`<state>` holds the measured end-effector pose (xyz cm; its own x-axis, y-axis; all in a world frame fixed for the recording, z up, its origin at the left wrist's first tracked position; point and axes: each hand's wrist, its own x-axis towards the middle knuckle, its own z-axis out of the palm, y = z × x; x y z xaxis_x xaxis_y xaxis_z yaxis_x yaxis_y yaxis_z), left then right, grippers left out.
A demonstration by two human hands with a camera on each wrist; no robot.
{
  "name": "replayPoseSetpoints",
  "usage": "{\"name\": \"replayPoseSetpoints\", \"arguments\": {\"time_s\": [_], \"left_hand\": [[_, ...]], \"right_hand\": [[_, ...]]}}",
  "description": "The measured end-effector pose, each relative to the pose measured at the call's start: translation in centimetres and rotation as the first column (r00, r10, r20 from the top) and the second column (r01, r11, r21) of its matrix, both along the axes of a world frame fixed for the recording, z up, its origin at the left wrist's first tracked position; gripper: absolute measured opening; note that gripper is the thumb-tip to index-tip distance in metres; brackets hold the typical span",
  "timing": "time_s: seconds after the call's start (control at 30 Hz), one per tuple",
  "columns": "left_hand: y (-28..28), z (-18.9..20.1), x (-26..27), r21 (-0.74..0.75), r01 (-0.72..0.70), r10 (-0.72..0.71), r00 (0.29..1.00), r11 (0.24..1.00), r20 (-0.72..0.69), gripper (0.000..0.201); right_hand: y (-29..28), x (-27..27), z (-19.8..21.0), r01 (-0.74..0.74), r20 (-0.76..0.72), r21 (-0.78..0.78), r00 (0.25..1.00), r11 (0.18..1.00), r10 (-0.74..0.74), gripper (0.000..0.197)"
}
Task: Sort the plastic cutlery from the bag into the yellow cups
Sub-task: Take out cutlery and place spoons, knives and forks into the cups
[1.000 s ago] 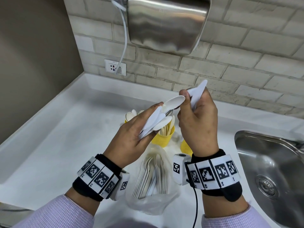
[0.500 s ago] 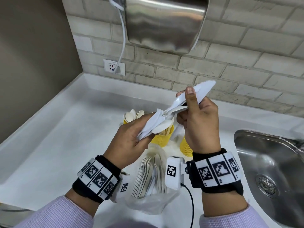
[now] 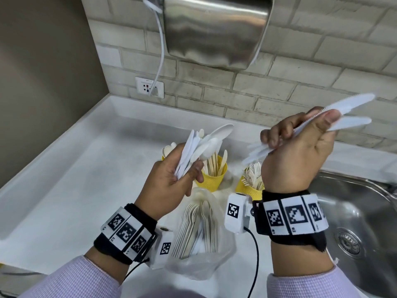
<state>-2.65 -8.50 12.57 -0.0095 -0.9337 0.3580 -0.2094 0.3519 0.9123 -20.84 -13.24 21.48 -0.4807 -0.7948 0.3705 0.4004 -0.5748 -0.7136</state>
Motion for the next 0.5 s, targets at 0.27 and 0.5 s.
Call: {"name": "replayPoseSetpoints", "arguments": {"time_s": [0.27,0.5], "left_hand": [[-0.4,-0.4,-0.6,0.056,0.083,-0.076,0.991,0.995,-0.106,0.028],[-0.1,-0.1,-0.7,0.074,0.133,-0.121,0.980,0.988,-0.157,0.031]], "right_hand": [[1.6,1.0,-2.1,-0.143,-0.638,0.060,0.756,0.988,0.148,0.015],[1.6,1.2,-3.6,-0.115,-0.780,0.097,0.608,0.989,0.147,0.009]]}}
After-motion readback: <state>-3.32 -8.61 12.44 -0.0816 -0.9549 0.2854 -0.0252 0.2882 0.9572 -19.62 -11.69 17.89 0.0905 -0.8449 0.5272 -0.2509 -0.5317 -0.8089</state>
